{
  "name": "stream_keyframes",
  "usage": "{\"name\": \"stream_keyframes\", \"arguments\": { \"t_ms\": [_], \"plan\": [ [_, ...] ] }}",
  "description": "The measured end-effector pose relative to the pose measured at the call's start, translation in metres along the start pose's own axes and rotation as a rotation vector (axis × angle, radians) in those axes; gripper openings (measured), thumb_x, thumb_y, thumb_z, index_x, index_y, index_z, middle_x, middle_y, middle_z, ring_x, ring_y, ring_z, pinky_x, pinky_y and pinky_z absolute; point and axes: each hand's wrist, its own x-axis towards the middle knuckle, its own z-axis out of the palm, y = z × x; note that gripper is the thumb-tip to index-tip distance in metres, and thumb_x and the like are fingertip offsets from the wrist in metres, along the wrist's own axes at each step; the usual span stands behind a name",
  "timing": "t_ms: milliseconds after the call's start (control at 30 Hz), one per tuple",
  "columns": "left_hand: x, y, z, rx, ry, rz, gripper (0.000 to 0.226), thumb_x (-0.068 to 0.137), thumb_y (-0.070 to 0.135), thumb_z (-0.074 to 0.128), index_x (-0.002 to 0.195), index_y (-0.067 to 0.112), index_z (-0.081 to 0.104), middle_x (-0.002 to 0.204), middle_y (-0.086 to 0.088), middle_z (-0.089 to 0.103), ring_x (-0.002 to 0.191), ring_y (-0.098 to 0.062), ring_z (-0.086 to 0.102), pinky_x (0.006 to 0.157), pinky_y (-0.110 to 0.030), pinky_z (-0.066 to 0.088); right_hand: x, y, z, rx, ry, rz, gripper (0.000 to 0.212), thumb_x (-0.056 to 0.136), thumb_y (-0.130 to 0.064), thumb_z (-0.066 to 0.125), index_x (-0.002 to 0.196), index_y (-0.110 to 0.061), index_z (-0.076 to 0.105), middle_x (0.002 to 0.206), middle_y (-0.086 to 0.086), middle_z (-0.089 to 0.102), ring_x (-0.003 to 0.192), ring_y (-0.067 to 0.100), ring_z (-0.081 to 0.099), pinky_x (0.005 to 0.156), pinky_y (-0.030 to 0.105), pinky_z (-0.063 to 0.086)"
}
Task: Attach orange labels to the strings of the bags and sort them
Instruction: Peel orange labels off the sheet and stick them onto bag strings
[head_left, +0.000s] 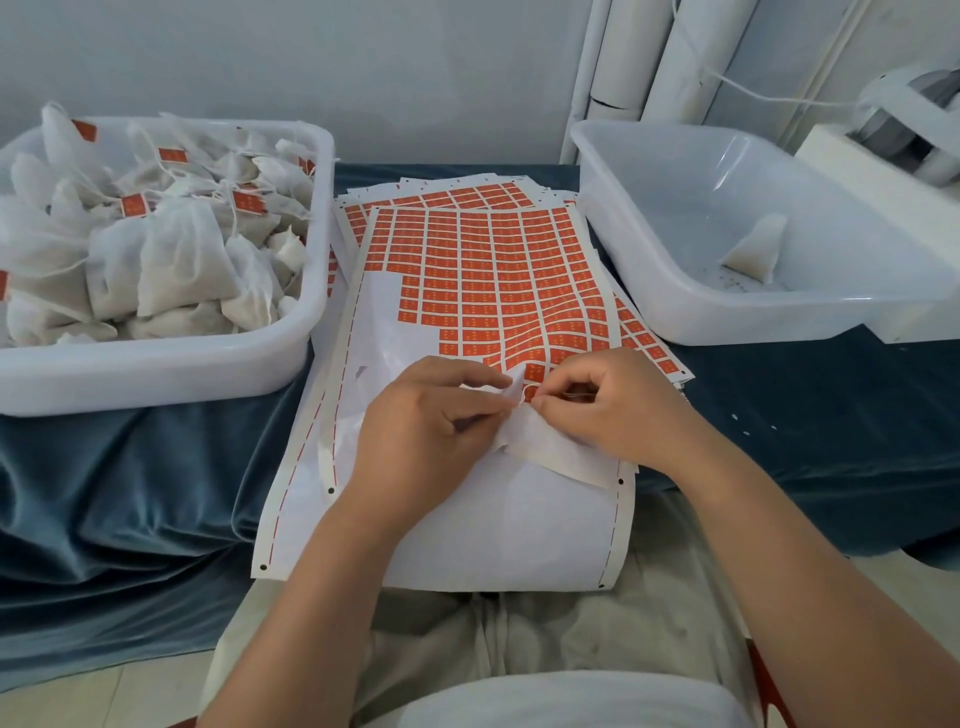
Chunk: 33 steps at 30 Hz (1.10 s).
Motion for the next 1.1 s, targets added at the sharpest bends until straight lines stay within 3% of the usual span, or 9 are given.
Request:
{"name": "stream_keyframes", "arguments": {
  "t_ms": [200,367,500,600,667,767,867,967,1100],
  "plan": [
    [0.000,-0.001,0.000,-0.003,0.014,0.018,0.015,0.091,0.019,0.081,0.105,0.021,0.085,0.111,0.007,0.078,0.100,-0.001,0.060,0.083,-0.015,0.049,0.002,0.003,-0.001,-0.006,0.006,-0.003,0.007,0.096,-0.038,0.072,0.092,-0.038,0.078,0.089,-0.028,0.072,0.093,-0.009,0.063,0.073,0.013,0.044],
    [0.000,-0.001,-0.002,-0.005,0.014,-0.005,0.016,0.091,0.016,0.081,0.106,0.022,0.085,0.113,0.007,0.078,0.101,-0.002,0.060,0.085,-0.016,0.048,0.000,0.007,-0.015,0.018,-0.030,0.036,0.006,0.095,-0.047,0.071,0.089,-0.048,0.070,0.095,-0.046,0.064,0.098,-0.021,0.057,0.076,0.010,0.040],
    [0.001,-0.002,-0.002,-0.009,0.033,0.013,0.016,0.091,0.016,0.081,0.106,0.021,0.085,0.114,0.005,0.078,0.103,-0.004,0.061,0.086,-0.019,0.051,-0.003,-0.002,-0.013,-0.026,-0.035,-0.020,0.013,0.089,-0.055,0.075,0.096,-0.044,0.078,0.093,-0.031,0.071,0.095,-0.012,0.061,0.075,0.014,0.043],
    [0.000,-0.001,-0.002,0.004,0.033,0.033,0.016,0.091,0.016,0.081,0.106,0.019,0.085,0.113,0.003,0.078,0.104,-0.005,0.061,0.085,-0.023,0.054,-0.003,-0.010,-0.007,-0.144,-0.010,-0.101,0.003,0.092,-0.047,0.075,0.091,-0.045,0.074,0.084,-0.028,0.067,0.089,-0.009,0.060,0.069,0.009,0.037],
    [0.000,0.000,-0.001,0.011,0.026,0.040,0.016,0.091,0.018,0.081,0.107,0.019,0.085,0.113,0.003,0.078,0.103,-0.004,0.061,0.084,-0.025,0.056,-0.004,-0.011,-0.003,-0.219,0.023,-0.153,0.008,0.095,-0.041,0.073,0.087,-0.041,0.072,0.081,-0.027,0.064,0.082,-0.002,0.061,0.070,0.008,0.036],
    [0.001,0.002,-0.001,-0.017,0.030,-0.034,0.020,0.092,0.034,0.079,0.108,0.023,0.084,0.114,0.008,0.076,0.100,-0.005,0.064,0.086,-0.027,0.060,-0.006,-0.010,0.002,-0.342,0.142,-0.290,0.009,0.096,-0.032,0.074,0.093,-0.025,0.077,0.088,-0.015,0.069,0.074,0.003,0.059,0.074,0.008,0.039],
    [0.001,0.005,0.000,0.000,0.071,-0.075,0.042,0.089,0.053,0.071,0.112,0.020,0.083,0.113,0.006,0.077,0.098,-0.008,0.067,0.084,-0.024,0.057,-0.008,-0.006,0.006,-0.402,0.260,-0.465,0.011,0.096,-0.024,0.074,0.094,-0.013,0.077,0.091,-0.002,0.073,0.080,0.008,0.062,0.076,0.017,0.050],
    [0.000,0.006,0.000,0.046,0.103,-0.038,0.032,0.090,0.040,0.076,0.109,0.015,0.084,0.106,0.001,0.080,0.092,-0.015,0.071,0.082,-0.027,0.057,-0.008,-0.003,0.009,-0.429,0.321,-0.552,0.015,0.097,-0.023,0.074,0.094,-0.008,0.075,0.094,0.004,0.074,0.085,0.017,0.067,0.082,0.024,0.054],
    [0.000,0.004,-0.001,0.056,0.133,0.036,0.013,0.086,0.015,0.087,0.099,0.013,0.086,0.096,-0.001,0.082,0.087,-0.019,0.075,0.079,-0.033,0.062,-0.007,-0.008,0.014,-0.321,0.266,-0.463,0.020,0.096,-0.030,0.075,0.104,-0.012,0.079,0.100,0.000,0.075,0.089,0.012,0.068,0.082,0.022,0.055]
  ]
}}
